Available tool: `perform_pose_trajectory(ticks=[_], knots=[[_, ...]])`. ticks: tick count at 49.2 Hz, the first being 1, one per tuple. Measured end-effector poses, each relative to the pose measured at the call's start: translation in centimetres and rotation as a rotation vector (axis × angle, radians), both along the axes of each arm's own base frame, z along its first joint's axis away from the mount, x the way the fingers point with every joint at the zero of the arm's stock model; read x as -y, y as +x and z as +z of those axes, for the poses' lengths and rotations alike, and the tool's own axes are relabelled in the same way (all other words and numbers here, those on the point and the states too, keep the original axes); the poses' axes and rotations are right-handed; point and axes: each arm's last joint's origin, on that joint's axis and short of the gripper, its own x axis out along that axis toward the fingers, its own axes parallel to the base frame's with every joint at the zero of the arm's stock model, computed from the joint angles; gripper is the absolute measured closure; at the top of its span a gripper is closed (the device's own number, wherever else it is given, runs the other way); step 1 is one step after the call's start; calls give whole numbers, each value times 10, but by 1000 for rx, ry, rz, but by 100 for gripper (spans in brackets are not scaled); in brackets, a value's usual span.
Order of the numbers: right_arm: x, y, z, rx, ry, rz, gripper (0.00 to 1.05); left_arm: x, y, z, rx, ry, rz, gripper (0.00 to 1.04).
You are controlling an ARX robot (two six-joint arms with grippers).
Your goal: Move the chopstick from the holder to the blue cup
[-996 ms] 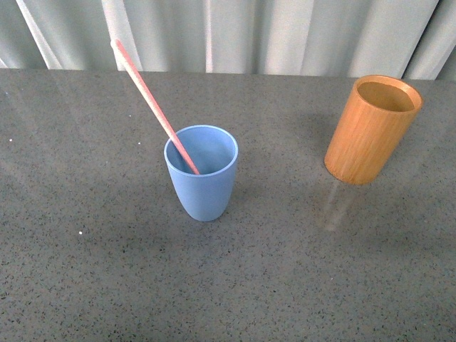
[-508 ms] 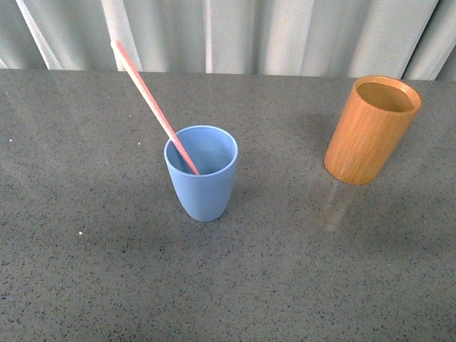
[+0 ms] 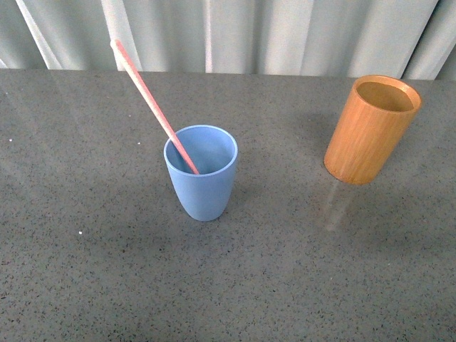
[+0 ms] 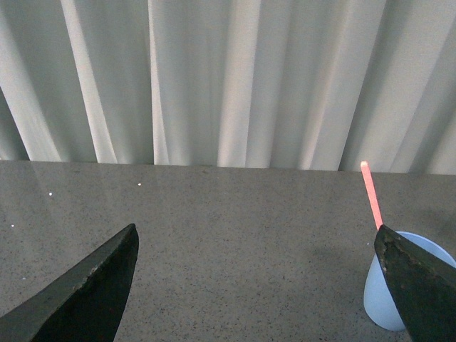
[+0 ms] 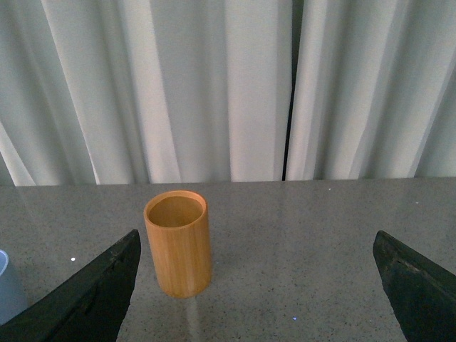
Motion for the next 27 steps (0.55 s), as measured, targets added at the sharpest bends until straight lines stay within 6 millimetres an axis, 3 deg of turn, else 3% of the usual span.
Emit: perform_pose_trajectory(ticks=[27], knots=[[0,0,0,0,0,0,10,0,0,0,0,0,0,7]])
